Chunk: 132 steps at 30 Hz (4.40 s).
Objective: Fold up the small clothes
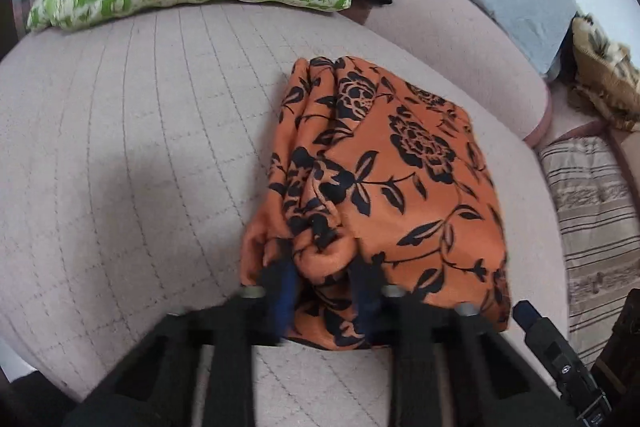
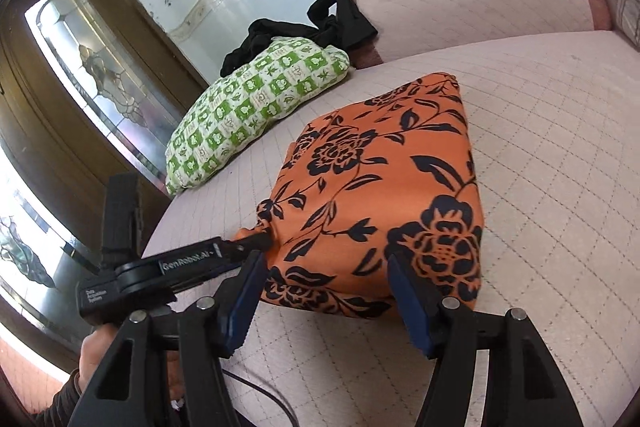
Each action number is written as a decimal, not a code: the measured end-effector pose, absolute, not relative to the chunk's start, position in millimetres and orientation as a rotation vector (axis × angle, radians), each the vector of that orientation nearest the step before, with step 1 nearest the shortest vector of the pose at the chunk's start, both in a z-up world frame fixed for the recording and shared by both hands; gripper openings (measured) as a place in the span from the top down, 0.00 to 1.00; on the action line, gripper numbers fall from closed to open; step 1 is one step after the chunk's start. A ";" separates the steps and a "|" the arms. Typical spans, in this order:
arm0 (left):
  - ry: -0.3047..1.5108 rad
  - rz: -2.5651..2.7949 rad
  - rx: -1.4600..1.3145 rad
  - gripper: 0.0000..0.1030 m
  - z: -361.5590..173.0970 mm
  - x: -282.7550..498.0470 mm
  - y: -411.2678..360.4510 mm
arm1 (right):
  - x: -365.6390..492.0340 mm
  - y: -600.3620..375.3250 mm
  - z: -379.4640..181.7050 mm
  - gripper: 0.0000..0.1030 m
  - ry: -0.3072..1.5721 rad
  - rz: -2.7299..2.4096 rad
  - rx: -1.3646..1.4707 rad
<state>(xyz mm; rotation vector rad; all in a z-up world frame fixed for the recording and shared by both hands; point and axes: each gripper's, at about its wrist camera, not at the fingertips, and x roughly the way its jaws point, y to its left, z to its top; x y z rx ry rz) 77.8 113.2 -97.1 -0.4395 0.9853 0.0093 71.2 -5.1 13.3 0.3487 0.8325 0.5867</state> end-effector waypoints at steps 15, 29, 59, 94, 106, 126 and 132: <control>0.947 0.005 -0.534 0.73 -109.5 44.0 136.2 | 76.6 -8.6 3.1 0.35 0.883 0.576 0.361; 0.867 0.000 -0.492 0.62 -71.9 17.2 125.1 | 73.0 -24.7 8.0 0.34 0.853 0.567 0.420; 0.907 0.025 -0.353 0.93 -82.5 34.8 120.4 | 76.8 -36.8 -1.3 0.35 0.859 0.580 0.471; 1.028 -0.044 -0.288 0.80 -106.4 143.0 111.8 | 174.8 -75.0 -18.2 0.26 1.011 0.558 0.606; 1.000 -0.067 -0.316 0.80 -112.2 135.7 120.8 | 208.2 -29.6 -31.9 0.69 1.137 0.585 0.503; 0.956 -0.097 -0.301 0.79 -111.7 131.5 120.8 | 244.8 -7.3 -42.1 0.66 1.165 0.461 0.397; 0.949 -0.105 -0.323 0.78 -112.4 129.7 123.8 | 217.4 -31.1 -26.5 0.26 1.081 0.477 0.519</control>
